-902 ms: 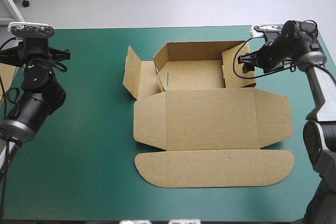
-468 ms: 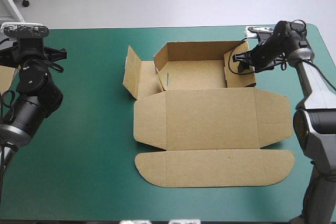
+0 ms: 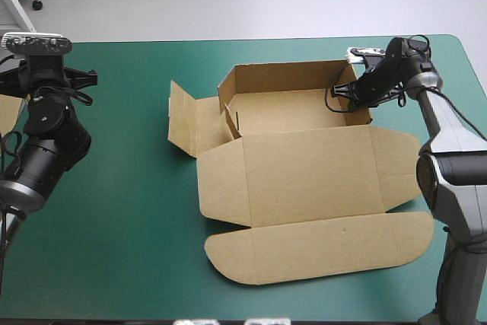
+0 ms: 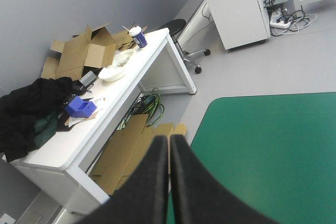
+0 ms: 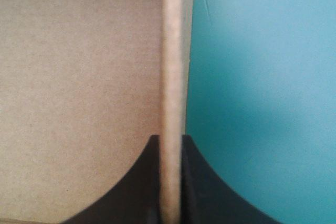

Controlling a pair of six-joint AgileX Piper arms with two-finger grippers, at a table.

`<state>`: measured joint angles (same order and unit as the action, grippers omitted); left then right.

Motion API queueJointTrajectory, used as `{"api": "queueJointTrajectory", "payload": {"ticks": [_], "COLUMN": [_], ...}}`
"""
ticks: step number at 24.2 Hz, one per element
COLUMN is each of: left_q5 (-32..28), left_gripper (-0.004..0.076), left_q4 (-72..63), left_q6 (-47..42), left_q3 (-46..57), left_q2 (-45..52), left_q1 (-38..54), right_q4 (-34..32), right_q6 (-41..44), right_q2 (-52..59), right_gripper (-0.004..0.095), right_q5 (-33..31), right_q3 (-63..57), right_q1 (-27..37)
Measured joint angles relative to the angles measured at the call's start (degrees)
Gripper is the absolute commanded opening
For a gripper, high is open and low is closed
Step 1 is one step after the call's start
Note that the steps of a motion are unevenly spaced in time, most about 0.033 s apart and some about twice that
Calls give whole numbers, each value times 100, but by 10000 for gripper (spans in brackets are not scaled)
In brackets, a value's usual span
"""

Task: Fold the box

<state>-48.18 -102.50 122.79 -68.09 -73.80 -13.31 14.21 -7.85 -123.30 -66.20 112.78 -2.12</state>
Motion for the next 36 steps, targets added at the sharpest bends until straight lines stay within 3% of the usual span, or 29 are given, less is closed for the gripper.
{"api": "queueJointTrajectory", "payload": {"ticks": [13,20,23,27,36], "left_q5": [40,59,374,1447,1623], "left_gripper": [8,8,8,8,8], "left_q4": [0,-5,-4,49,57], "left_q6": [0,0,-49,-194,-10], "left_q3": [0,0,0,0,0], "left_q2": [0,0,0,-116,-1038], "left_q1": [0,0,0,0,203], "right_q4": [-159,-213,-95,4,178], "right_q6": [-59,-77,-110,-145,-309], "right_q2": [494,1780,2317,2736,2919], "right_gripper": [-22,-25,-28,-28,-28], "right_q5": [-373,-172,206,289,201], "right_q3": [-111,-1754,-2143,-2143,-2097], "right_q1": [-6,-15,3,235,1027]}}
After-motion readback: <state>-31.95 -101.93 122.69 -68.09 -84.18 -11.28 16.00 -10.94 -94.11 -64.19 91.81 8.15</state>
